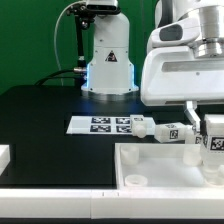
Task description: Assemble square table
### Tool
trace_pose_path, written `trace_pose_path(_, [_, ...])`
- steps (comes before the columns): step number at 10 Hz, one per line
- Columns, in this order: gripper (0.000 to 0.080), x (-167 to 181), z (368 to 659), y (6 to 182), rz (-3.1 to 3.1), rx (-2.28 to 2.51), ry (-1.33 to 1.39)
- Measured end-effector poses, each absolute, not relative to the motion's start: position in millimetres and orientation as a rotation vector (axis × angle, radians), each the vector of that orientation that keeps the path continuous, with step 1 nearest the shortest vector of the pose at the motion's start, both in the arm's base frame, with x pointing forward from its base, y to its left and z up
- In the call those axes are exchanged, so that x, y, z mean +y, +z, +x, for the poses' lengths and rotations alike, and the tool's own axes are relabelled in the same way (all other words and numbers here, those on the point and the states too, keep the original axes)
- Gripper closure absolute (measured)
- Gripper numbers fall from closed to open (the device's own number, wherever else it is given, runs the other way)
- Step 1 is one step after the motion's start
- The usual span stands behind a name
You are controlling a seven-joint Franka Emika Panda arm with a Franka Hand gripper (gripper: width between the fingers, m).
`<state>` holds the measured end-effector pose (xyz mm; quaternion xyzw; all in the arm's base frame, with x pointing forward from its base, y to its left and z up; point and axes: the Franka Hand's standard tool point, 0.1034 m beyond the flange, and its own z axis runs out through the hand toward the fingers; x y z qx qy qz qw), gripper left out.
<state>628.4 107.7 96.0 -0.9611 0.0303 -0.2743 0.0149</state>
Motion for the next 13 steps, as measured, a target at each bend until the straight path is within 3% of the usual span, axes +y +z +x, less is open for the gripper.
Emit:
trace_pose_path(8, [0.0514, 114, 632, 78.5, -2.979, 0.101, -0.919])
trace_pose_path(13, [0.0514, 114, 633, 78.2, -2.96, 0.123, -0.99])
